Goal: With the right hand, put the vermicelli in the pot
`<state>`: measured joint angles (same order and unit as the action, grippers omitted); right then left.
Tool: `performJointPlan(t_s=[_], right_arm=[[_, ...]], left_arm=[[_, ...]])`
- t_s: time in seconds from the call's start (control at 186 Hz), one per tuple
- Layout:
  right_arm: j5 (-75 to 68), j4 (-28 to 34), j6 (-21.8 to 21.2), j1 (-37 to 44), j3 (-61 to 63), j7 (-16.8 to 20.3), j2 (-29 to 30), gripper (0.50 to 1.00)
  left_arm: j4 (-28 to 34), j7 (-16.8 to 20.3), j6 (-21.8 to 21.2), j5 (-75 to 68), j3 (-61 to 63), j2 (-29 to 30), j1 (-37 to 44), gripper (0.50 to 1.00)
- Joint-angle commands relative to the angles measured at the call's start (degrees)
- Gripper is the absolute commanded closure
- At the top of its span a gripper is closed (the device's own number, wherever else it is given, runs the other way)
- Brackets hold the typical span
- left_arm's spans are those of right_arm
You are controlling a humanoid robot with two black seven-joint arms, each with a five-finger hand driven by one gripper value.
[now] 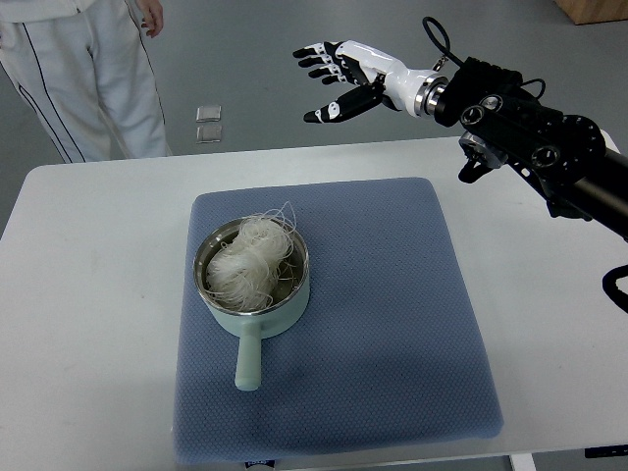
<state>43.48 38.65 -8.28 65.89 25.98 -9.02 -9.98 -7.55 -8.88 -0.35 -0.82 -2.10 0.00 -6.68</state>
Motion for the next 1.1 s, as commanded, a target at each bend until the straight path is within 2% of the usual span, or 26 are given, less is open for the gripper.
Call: performJointPlan(t_s=[0.0,0.22,0.285,0.698,0.844,1.096], right_arm=[[-6.2,-2.3,3.5,-2.9,4.5,1.5,0.5,0.587],[-18.0,-3.8,12.5,-6.6,9.4,1.8,0.7,0.585],[-20.5,-3.8,13.9,-7.4,10.9,1.8,0.6,0.585],[-23.4,-3.1,12.3,-15.6,19.5,1.0,0.9,0.585],[-23.4,-3.1,10.3,-17.9,21.3,-1.3,1.1,0.585],[-23.4,-3.1,9.4,-20.5,21.6,-1.9,1.8,0.581]], left_arm=[[0.0,0.0,0.0,0.0,0.0,0.0,0.0,0.500],[0.0,0.0,0.0,0.0,-0.1,0.0,0.0,0.500],[0.0,0.0,0.0,0.0,-0.1,0.0,0.0,0.500],[0.1,0.0,0.0,0.0,0.0,0.0,0.3,0.500],[0.6,0.0,-0.1,0.0,0.0,0.0,0.3,0.500],[0.8,0.0,0.0,-0.1,0.0,0.0,0.6,0.500]])
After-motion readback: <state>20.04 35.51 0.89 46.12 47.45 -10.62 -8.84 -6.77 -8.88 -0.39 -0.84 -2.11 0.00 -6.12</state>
